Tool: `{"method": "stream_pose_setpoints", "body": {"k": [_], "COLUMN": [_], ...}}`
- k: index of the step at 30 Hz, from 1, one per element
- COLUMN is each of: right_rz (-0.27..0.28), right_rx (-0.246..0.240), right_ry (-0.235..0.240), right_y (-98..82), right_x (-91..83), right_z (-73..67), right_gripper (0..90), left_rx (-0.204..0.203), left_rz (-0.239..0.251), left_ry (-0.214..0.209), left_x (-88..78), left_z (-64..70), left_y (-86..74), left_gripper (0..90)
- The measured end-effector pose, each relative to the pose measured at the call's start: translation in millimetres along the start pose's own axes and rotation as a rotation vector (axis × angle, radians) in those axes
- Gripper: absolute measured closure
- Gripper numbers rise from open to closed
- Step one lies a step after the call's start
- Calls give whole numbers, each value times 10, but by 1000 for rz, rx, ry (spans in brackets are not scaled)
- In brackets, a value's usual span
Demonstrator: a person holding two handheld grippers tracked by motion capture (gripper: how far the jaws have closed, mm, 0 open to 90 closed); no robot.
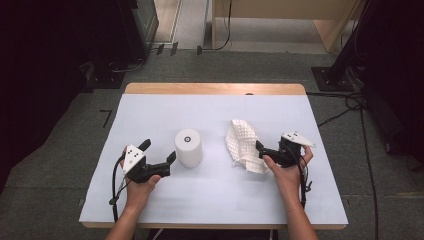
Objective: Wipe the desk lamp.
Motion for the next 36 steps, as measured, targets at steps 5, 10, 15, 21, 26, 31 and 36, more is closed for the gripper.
{"method": "stream_pose_setpoints", "body": {"k": [5,10,15,21,26,31,36], "right_rz": [11,-11,-30,-45,-66,-53,-76], "right_rx": [-27,-28,-5,12,27,91,110], "right_ry": [-23,-64,-95,-120,-136,-108,-108], "right_y": [-52,-244,-425,-575,-727,-772,-805], "right_x": [-195,-399,-582,-757,-861,-886,-838], "right_z": [148,335,539,702,811,847,875], "right_gripper": [0,0,0,0,0,0,0], "left_rx": [-28,-96,-79,-95,-95,-95,-90], "left_rz": [10,30,-3,-42,-65,-142,-174], "left_ry": [13,26,65,110,159,233,233], "left_x": [-75,-155,-301,-539,-713,-646,-591], "left_z": [-69,-179,-297,-544,-770,-875,-858], "left_y": [41,101,47,-24,-111,-199,-232], "left_gripper": [0,0,0,0,0,0,0]}}
Point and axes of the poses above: each handheld gripper's, and its own axes: x roughly forward along the jaws, y roughly out of its top, z roughly to its right, the point moved 1 cm from there along x, roughly forward along the jaws, and after that the axes turned 14 degrees about -x, right-handed, at the moved point
